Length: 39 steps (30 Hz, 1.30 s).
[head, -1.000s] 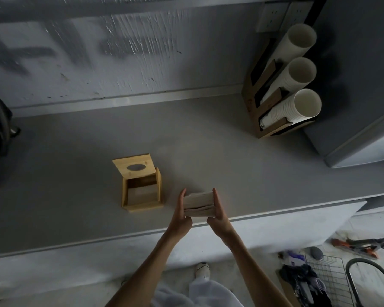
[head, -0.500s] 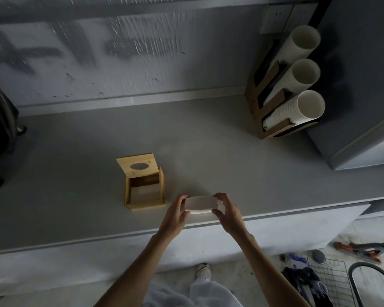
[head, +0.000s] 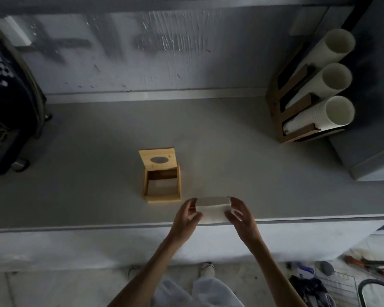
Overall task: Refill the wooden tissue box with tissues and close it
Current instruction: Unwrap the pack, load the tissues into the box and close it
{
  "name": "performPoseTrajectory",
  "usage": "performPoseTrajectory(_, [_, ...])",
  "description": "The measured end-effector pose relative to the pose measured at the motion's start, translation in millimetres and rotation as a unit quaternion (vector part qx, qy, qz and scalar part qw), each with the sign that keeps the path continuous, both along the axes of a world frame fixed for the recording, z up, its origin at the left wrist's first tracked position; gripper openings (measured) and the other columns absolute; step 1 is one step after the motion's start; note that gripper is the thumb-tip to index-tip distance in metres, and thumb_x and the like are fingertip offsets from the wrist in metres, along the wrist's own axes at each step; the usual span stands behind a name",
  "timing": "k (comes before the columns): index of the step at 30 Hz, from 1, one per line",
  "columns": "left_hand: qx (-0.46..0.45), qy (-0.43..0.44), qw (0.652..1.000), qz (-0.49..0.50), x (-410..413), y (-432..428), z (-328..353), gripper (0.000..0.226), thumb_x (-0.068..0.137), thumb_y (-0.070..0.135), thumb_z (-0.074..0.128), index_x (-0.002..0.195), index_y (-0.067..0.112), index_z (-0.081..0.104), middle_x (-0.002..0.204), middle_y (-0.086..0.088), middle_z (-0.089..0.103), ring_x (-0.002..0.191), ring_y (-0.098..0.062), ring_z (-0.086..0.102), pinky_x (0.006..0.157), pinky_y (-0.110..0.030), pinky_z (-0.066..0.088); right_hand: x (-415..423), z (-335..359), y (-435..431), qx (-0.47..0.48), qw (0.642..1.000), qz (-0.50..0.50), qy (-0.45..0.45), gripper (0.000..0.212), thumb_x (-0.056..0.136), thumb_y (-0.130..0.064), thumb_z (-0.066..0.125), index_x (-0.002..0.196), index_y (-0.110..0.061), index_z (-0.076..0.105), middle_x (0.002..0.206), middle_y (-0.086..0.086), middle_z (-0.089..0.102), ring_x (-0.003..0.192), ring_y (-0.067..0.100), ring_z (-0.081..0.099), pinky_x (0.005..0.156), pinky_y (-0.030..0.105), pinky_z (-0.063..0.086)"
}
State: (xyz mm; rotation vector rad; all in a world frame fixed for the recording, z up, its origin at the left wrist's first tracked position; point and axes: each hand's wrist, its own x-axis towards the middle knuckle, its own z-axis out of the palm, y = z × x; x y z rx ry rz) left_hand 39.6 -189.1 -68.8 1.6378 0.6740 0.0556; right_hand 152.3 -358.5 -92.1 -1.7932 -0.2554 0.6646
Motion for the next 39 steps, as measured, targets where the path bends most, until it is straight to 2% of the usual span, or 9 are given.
performPoseTrajectory(2, [-0.057, 0.013, 0.998, 0.027, -16, 1, 8, 0.036, 0.082, 0.004, 0.064, 0.112, 0.023, 0.059, 0.102, 0.003, 0.07, 0.093, -0.011, 0.067, 0.074, -0.026, 0.056, -16, 8, 3, 0.011, 0.999, -0.005, 0.033, 0.038, 0.087, -0.002, 0.066, 0.121, -0.017, 0.057, 0.109, -0.002, 0.065, 0.092, -0.004, 0.063, 0.081, 0.019, 0.053])
performPoseTrajectory(6, [-0.113, 0.041, 0.989, 0.081, -46, 22, 24, 0.026, 0.083, 0.003, 0.067, 0.104, 0.019, 0.065, 0.092, -0.002, 0.07, 0.083, -0.018, 0.065, 0.065, -0.022, 0.055, -46, 21, 17, 0.056, 0.993, -0.014, 0.101, 0.035, 0.08, -0.012, 0.069, 0.114, -0.015, 0.065, 0.099, 0.01, 0.071, 0.087, 0.017, 0.066, 0.072, 0.023, 0.054])
performPoseTrajectory(8, [-0.123, 0.051, 0.986, 0.096, -55, 37, 35, 0.024, 0.085, 0.006, 0.066, 0.109, 0.011, 0.065, 0.092, -0.004, 0.069, 0.081, -0.016, 0.065, 0.064, -0.019, 0.055, -56, 32, 30, 0.062, 0.992, -0.002, 0.11, 0.04, 0.079, -0.022, 0.067, 0.118, -0.012, 0.066, 0.1, 0.014, 0.071, 0.086, 0.015, 0.067, 0.073, 0.024, 0.055])
performPoseTrajectory(11, [-0.127, 0.045, 0.986, 0.102, -64, 61, 52, 0.021, 0.086, 0.013, 0.068, 0.106, 0.014, 0.067, 0.092, -0.004, 0.071, 0.084, -0.017, 0.067, 0.069, -0.023, 0.057, -65, 53, 52, 0.051, 0.994, 0.016, 0.093, 0.044, 0.078, -0.033, 0.065, 0.12, -0.019, 0.067, 0.101, 0.012, 0.072, 0.087, 0.013, 0.067, 0.077, 0.033, 0.055])
performPoseTrajectory(18, [-0.115, 0.047, 0.988, 0.094, -67, 105, 75, 0.02, 0.085, 0.019, 0.069, 0.104, 0.014, 0.07, 0.093, -0.01, 0.072, 0.081, -0.021, 0.067, 0.075, -0.033, 0.055, -67, 78, 100, 0.012, 0.999, -0.026, 0.028, 0.03, 0.088, -0.018, 0.067, 0.118, -0.017, 0.065, 0.095, 0.006, 0.074, 0.081, 0.012, 0.07, 0.073, 0.032, 0.058])
performPoseTrajectory(23, [-0.022, 0.088, 0.992, 0.093, -31, 144, 75, 0.01, 0.079, 0.018, 0.061, 0.072, 0.015, 0.066, 0.068, -0.006, 0.063, 0.067, -0.024, 0.061, 0.066, -0.042, 0.052, -44, 81, 160, -0.09, 0.99, -0.029, -0.1, 0.031, 0.088, -0.03, 0.064, 0.118, -0.021, 0.063, 0.1, 0.002, 0.073, 0.083, 0.013, 0.069, 0.077, 0.039, 0.058])
performPoseTrajectory(29, [0.057, 0.149, 0.982, 0.097, 2, 159, 69, 0.024, 0.082, 0.005, 0.049, 0.099, 0.005, 0.067, 0.087, -0.009, 0.066, 0.079, -0.023, 0.061, 0.064, -0.029, 0.044, -39, 73, 197, -0.154, 0.979, -0.028, -0.133, 0.032, 0.093, -0.028, 0.054, 0.122, -0.015, 0.059, 0.109, 0.011, 0.071, 0.087, 0.024, 0.066, 0.069, 0.031, 0.052])
performPoseTrajectory(33, [0.061, 0.157, 0.982, 0.09, 3, 159, 65, 0.028, 0.081, 0.001, 0.047, 0.099, 0.001, 0.068, 0.086, -0.008, 0.064, 0.081, -0.022, 0.06, 0.063, -0.026, 0.042, -41, 68, 202, -0.178, 0.973, -0.034, -0.14, 0.033, 0.094, -0.031, 0.051, 0.121, -0.014, 0.06, 0.11, 0.014, 0.069, 0.092, 0.029, 0.066, 0.067, 0.027, 0.045])
performPoseTrajectory(39, [0.054, 0.16, 0.981, 0.096, 3, 159, 63, 0.029, 0.081, 0.002, 0.048, 0.104, 0.002, 0.066, 0.088, -0.007, 0.064, 0.077, -0.018, 0.057, 0.05, -0.021, 0.039, -41, 63, 204, -0.193, 0.97, -0.025, -0.144, 0.032, 0.093, -0.03, 0.05, 0.118, -0.013, 0.061, 0.11, 0.016, 0.067, 0.088, 0.027, 0.064, 0.069, 0.03, 0.054])
